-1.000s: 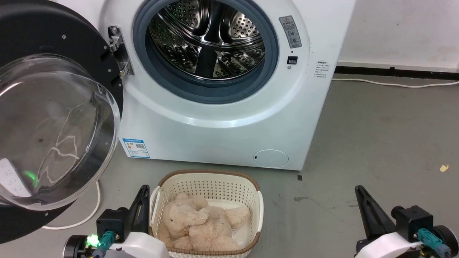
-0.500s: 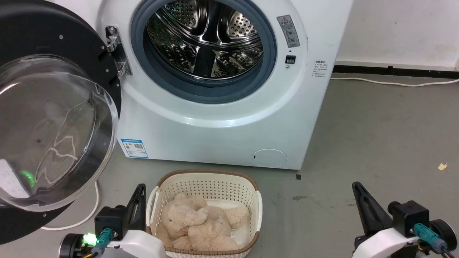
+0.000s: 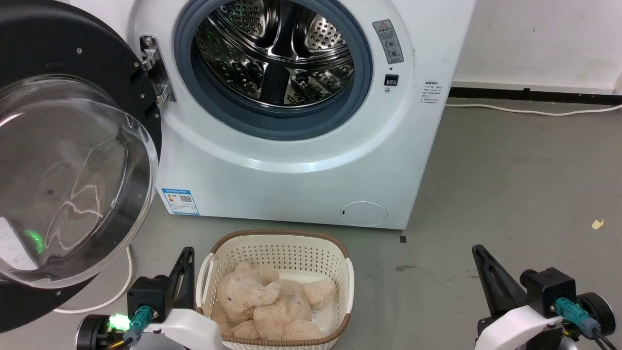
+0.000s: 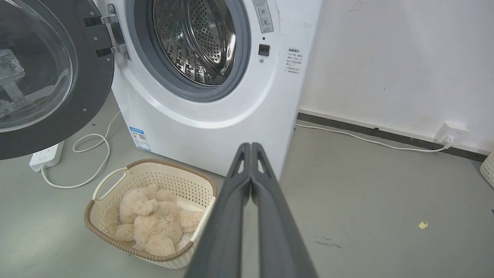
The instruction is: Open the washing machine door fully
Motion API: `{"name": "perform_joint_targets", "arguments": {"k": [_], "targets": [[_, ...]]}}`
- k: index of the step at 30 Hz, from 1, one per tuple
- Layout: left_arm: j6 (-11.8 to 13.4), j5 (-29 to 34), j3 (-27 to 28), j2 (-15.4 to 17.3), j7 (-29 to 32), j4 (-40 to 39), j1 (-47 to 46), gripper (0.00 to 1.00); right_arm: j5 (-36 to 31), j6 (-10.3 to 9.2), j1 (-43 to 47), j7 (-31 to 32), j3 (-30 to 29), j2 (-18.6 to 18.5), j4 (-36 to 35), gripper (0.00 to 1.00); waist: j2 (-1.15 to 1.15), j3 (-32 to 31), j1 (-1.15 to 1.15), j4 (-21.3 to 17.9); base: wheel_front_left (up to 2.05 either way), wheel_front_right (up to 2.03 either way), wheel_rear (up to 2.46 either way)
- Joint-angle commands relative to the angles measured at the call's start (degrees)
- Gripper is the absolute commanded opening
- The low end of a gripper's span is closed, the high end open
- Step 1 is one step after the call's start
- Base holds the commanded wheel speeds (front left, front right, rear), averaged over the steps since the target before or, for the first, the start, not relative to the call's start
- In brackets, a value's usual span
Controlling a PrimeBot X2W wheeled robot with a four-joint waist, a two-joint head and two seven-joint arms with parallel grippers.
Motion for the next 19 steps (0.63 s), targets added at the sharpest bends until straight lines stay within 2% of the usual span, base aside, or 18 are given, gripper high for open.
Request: {"name": "perform_joint_targets", "arguments": {"k": [1,19], "targets": [[-0.30,0.28,0.31,-0.09,0.02,-0.29,-0.88,0.00,-0.44,0.30,-0.79,0.08,0.04,0.07,-0.30,0.00,0.00,0.00,0.00,0.00,0.00,0.00,0.00],[-0.30,0.28,0.31,-0.09,0.02,-0.29,-0.88,0.00,-0.44,0.30,-0.79,0.08,0.04,0.07,-0.30,0.00,0.00,0.00,0.00,0.00,0.00,0.00,0.00]]}}
